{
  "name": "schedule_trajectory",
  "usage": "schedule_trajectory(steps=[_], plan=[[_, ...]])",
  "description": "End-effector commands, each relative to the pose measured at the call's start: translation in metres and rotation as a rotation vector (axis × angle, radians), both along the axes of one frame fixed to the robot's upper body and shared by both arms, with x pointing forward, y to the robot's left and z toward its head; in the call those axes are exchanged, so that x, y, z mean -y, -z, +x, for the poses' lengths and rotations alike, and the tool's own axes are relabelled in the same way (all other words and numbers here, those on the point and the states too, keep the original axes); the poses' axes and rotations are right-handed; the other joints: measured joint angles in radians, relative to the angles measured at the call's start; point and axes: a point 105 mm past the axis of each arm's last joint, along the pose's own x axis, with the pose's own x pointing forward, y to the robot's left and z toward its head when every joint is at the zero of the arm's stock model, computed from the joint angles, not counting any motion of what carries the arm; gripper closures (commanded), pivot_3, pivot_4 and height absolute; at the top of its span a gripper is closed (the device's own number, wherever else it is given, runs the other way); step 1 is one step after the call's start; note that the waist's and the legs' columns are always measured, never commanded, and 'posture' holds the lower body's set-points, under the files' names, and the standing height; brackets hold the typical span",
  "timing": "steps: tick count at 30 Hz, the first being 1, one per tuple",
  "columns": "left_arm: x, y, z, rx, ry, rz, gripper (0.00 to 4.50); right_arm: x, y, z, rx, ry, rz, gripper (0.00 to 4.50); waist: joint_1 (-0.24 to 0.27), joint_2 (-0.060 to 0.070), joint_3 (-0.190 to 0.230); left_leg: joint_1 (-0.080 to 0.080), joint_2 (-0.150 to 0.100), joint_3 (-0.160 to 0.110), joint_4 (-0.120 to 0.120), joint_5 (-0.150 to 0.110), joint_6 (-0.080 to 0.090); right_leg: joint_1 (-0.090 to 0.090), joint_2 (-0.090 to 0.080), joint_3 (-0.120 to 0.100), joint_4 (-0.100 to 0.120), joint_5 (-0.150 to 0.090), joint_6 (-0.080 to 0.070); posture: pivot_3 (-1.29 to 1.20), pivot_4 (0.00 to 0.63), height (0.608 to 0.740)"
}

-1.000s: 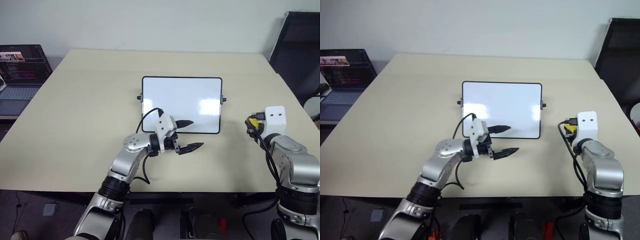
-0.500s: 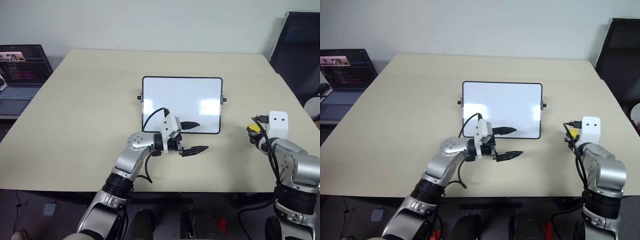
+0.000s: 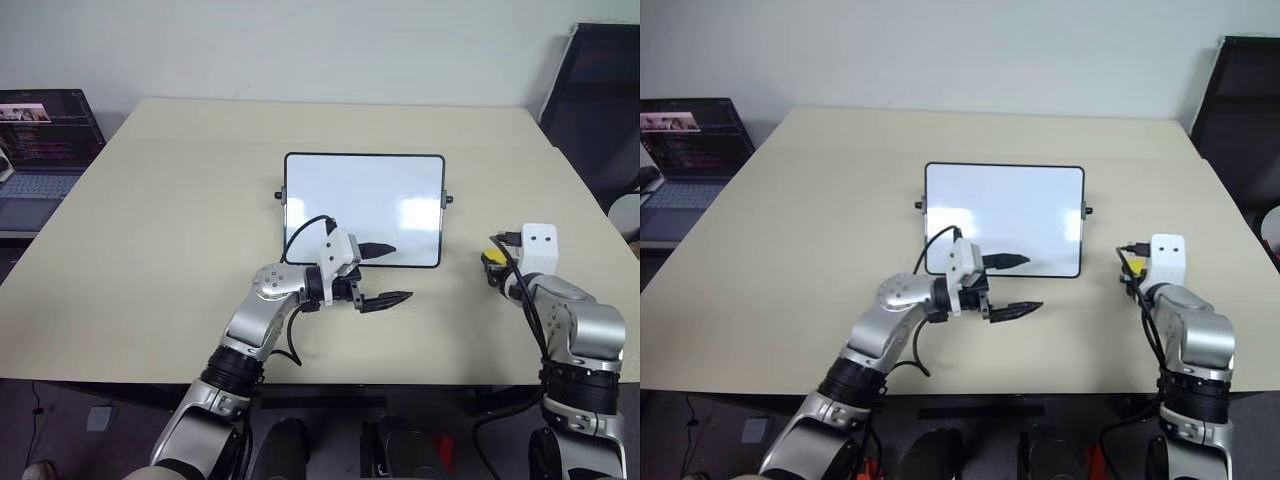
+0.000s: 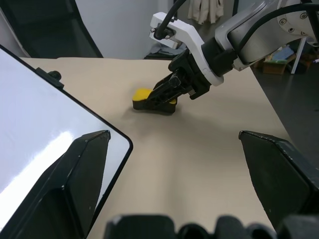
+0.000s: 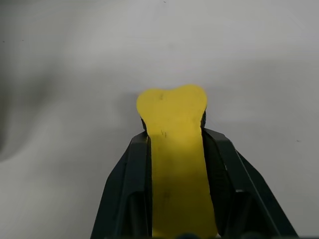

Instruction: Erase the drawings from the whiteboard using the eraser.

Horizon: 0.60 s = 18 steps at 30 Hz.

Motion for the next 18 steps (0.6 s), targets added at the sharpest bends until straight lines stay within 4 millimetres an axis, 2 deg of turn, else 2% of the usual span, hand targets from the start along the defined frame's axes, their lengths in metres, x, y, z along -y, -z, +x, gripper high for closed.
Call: schedule_trajectory(steps=[1, 11, 18], plan=[[0.0014, -0.0106, -0.0041, 0.05, 0.013, -0.016, 0.0, 0.0021, -0.0167, 0.0065, 0.064, -0.011, 0.009, 3.38, 0.0, 0.0, 0.0, 0.0, 0.0, 0.0, 0.0, 0.0, 0.0, 0.0, 0.0, 0.0, 0.0, 0.0, 0.0, 0.0, 0.15, 0.74], [0.0004, -0.0112, -0.0048, 0.053, 0.009, -0.013, 0.0, 0.0057, -0.02, 0.0082, 0.051, -0.031, 0.044, 3.38, 0.001, 0.0, 0.0, 0.0, 0.0, 0.0, 0.0, 0.0, 0.0, 0.0, 0.0, 0.0, 0.0, 0.0, 0.0, 0.0, 0.15, 0.74], [-0.0005, -0.0118, -0.004, 0.055, 0.003, -0.014, 0.0, 0.0042, -0.015, 0.0076, 0.033, -0.038, 0.049, 3.38, 0.0, 0.0, 0.0, 0.0, 0.0, 0.0, 0.0, 0.0, 0.0, 0.0, 0.0, 0.0, 0.0, 0.0, 0.0, 0.0, 0.15, 0.74]])
